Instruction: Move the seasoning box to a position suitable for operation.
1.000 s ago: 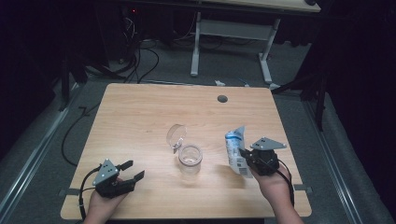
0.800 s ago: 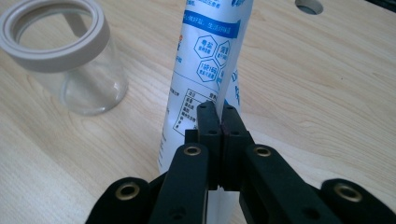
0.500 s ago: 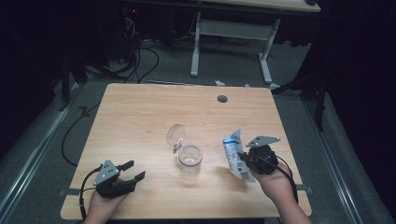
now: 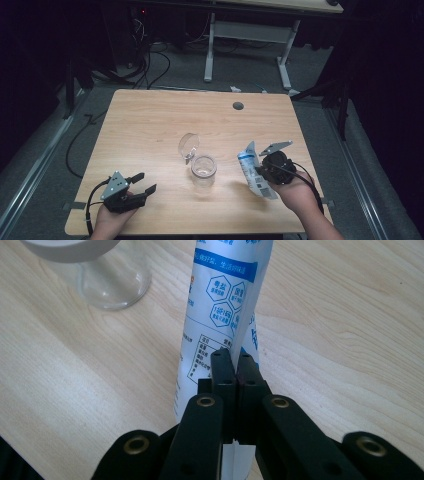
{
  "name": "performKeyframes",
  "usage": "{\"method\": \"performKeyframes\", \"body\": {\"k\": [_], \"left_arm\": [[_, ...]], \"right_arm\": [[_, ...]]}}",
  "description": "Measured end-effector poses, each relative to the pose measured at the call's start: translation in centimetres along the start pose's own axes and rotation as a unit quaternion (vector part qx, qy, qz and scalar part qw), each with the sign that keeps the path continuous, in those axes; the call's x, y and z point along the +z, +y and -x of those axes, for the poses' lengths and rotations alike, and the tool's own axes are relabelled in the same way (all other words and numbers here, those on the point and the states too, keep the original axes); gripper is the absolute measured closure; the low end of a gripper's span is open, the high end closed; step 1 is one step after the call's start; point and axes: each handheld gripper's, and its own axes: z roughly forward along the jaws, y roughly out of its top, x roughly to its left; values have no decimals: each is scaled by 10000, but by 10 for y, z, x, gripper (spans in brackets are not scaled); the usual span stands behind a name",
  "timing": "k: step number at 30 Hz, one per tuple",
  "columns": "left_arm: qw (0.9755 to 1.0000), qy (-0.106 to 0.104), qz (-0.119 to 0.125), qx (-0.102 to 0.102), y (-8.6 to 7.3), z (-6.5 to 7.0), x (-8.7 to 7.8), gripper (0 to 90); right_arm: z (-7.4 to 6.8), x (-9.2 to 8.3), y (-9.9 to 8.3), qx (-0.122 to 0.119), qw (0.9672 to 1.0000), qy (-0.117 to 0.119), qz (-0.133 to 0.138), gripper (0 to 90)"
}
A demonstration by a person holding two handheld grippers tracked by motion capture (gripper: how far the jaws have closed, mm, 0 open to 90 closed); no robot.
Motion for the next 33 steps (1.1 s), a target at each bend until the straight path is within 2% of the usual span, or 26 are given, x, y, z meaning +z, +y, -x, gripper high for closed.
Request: {"method": "performKeyframes", "body": {"k": [11, 20, 30, 33], "left_arm": [[9999, -43, -44, 96, -4, 2, 1, 351], [9999, -76, -34, 91, -4, 3, 1, 350], [9998, -124, -79, 138, -7, 6, 2, 350], [9995, -194, -137, 185, -9, 8, 2, 360]], "right_arm": [[-4, -1, 9, -218, 9988, 97, -430, 900], [-7, -2, 16, -254, 9969, 153, -732, 900], [-11, -3, 20, -411, 9923, 201, -1153, 900], [-12, -6, 22, -506, 9906, 114, -1266, 900]]}}
